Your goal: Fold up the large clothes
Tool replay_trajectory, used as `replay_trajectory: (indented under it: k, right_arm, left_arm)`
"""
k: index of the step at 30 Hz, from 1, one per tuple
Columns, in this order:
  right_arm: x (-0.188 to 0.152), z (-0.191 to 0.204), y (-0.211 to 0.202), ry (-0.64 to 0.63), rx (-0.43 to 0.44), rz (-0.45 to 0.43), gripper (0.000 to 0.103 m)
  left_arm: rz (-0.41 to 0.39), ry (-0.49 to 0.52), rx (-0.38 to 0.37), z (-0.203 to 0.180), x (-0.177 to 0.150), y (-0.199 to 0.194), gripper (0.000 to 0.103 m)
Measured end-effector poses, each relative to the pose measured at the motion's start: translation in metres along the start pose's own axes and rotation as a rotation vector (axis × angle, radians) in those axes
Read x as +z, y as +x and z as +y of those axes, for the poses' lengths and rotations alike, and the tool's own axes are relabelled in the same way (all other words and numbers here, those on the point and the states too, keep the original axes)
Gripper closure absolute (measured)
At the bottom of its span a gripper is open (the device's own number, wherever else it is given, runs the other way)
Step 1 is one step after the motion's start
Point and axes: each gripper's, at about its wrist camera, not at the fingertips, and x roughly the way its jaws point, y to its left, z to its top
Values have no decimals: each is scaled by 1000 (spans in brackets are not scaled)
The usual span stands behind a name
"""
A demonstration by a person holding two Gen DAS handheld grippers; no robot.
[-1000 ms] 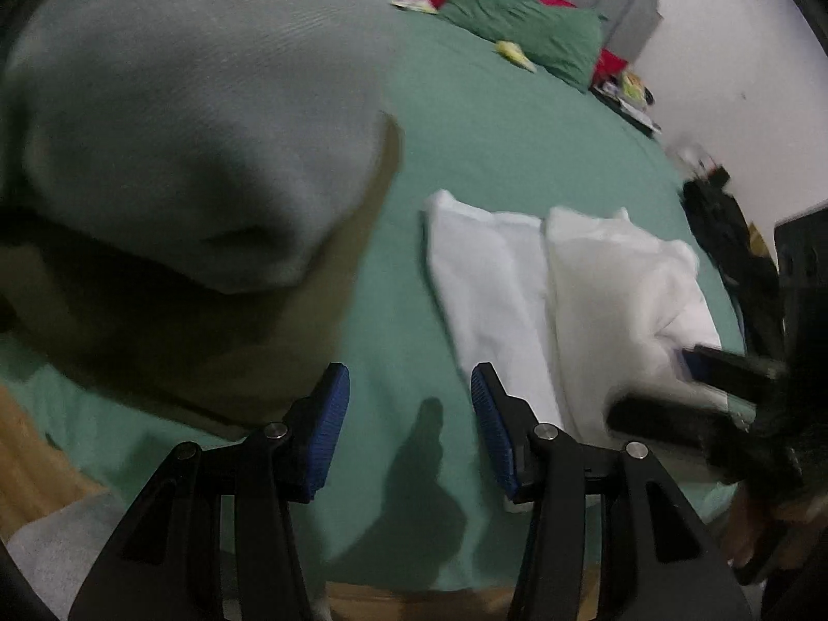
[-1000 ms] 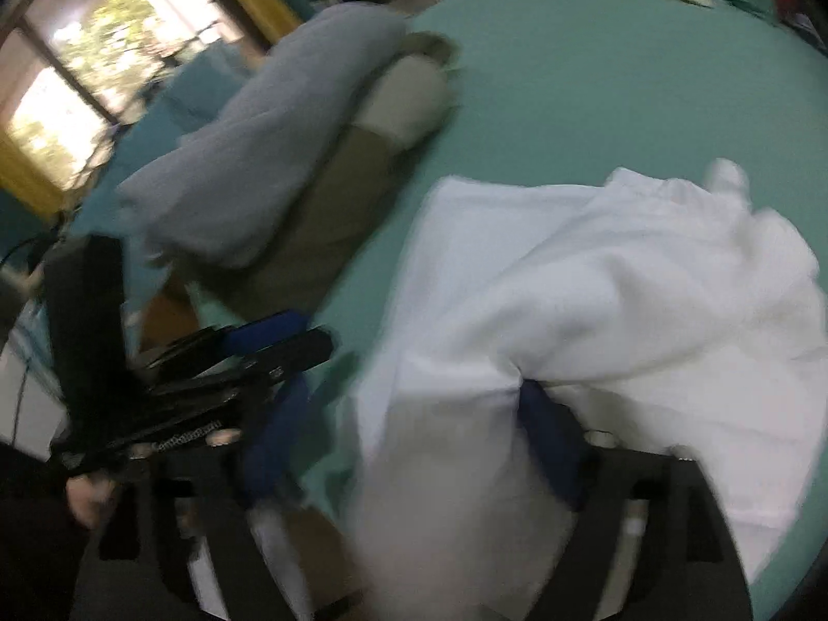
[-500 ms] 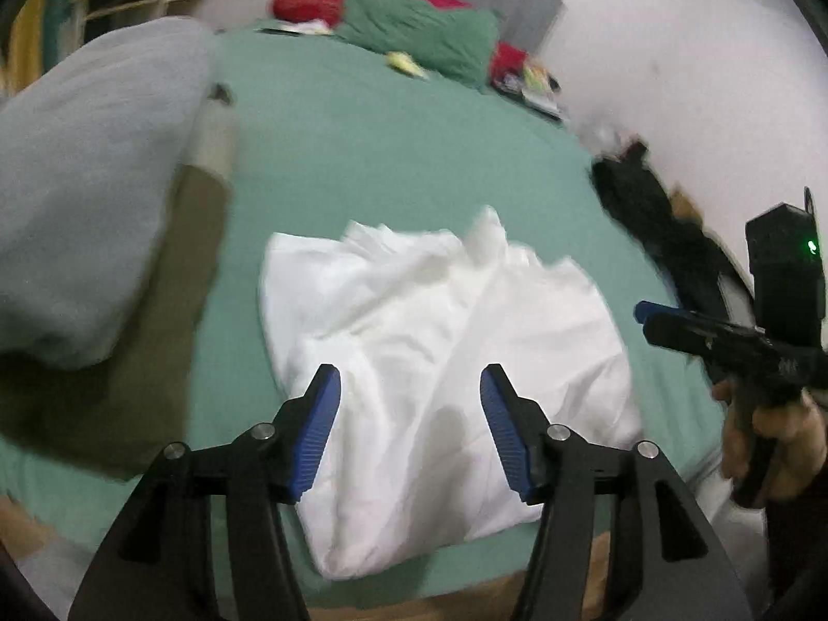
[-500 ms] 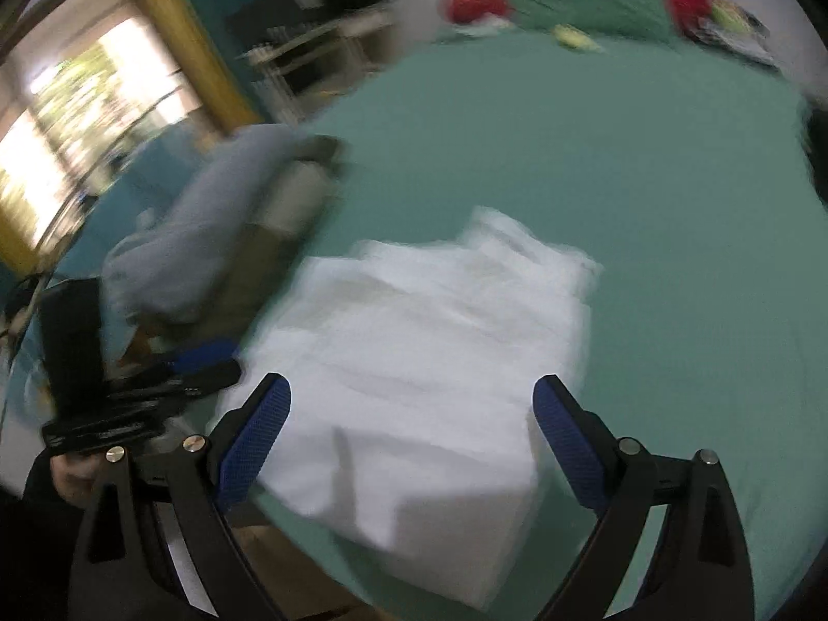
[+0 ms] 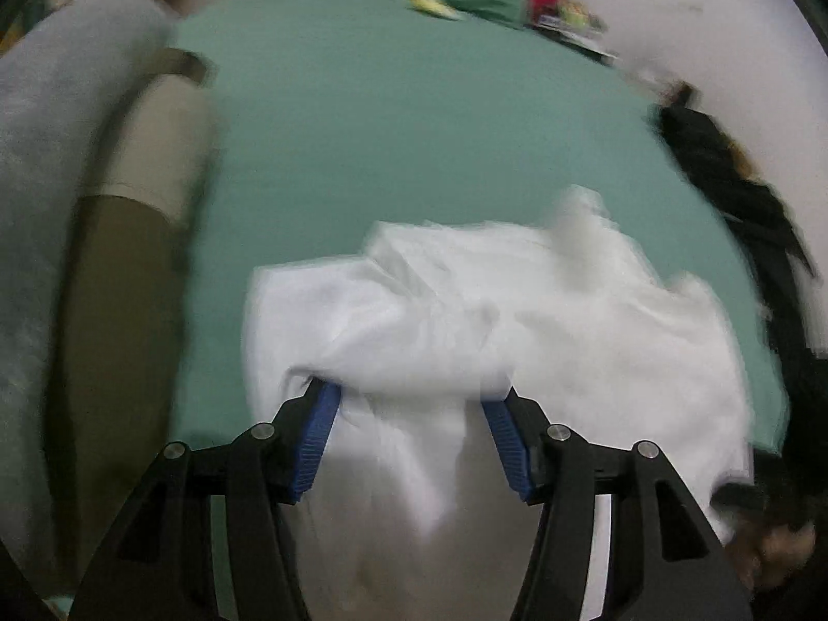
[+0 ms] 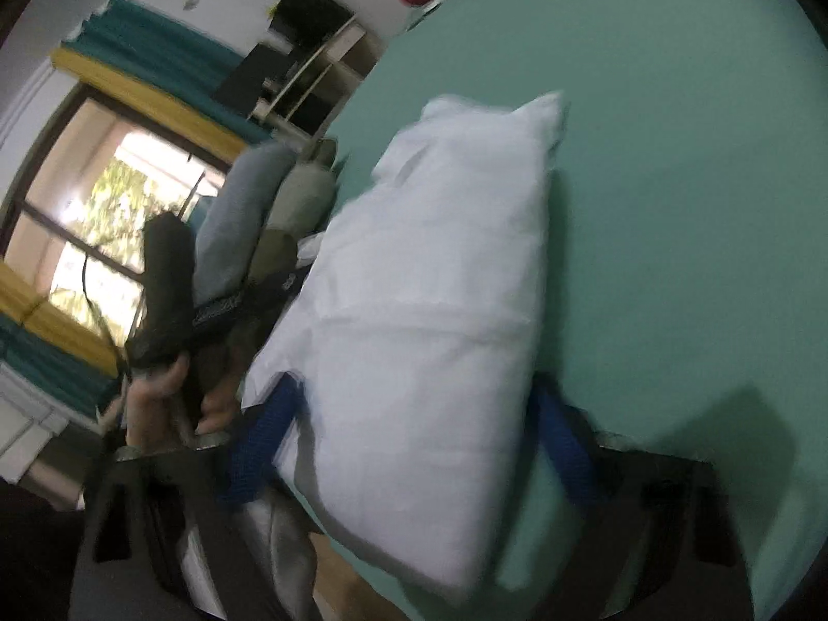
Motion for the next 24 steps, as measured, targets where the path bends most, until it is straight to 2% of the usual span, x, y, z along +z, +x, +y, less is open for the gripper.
replay_trajectory:
  k: [1, 2, 3, 5, 6, 10, 17, 22, 24]
  right_arm:
    - [-2, 3, 6, -15, -39, 8, 52]
    - [-3, 2, 5, -18, -33, 2, 64]
    - [-3, 1, 3, -15, -23, 1, 71]
    - [-2, 0, -6, -27, -44, 5, 77]
    - [-2, 3, -13, -59, -81, 7, 78]
    - [2, 7, -45, -112, -176, 13, 79]
    - [-17, -7, -115, -160, -344, 0, 79]
    - [-34, -30, -150, -112, -393, -18, 78]
    - [-37, -42, -155, -72, -378, -12, 68]
  left_arm:
    - [-22, -30, 71, 5, 2, 0, 44]
    - [-49, -56, 118, 10, 3, -2, 44]
    - [-70, -76, 135, 14, 4, -6, 44]
    - [-108, -106, 137, 19, 4, -17, 44]
    - [-122, -117, 128, 20, 3, -24, 44]
    - [-113, -131, 91, 13, -5, -41, 43]
    - [-12, -136, -98, -31, -49, -51, 38]
    - [60, -85, -180, -78, -79, -46, 37]
    - [86, -71, -195, -91, -87, -39, 36]
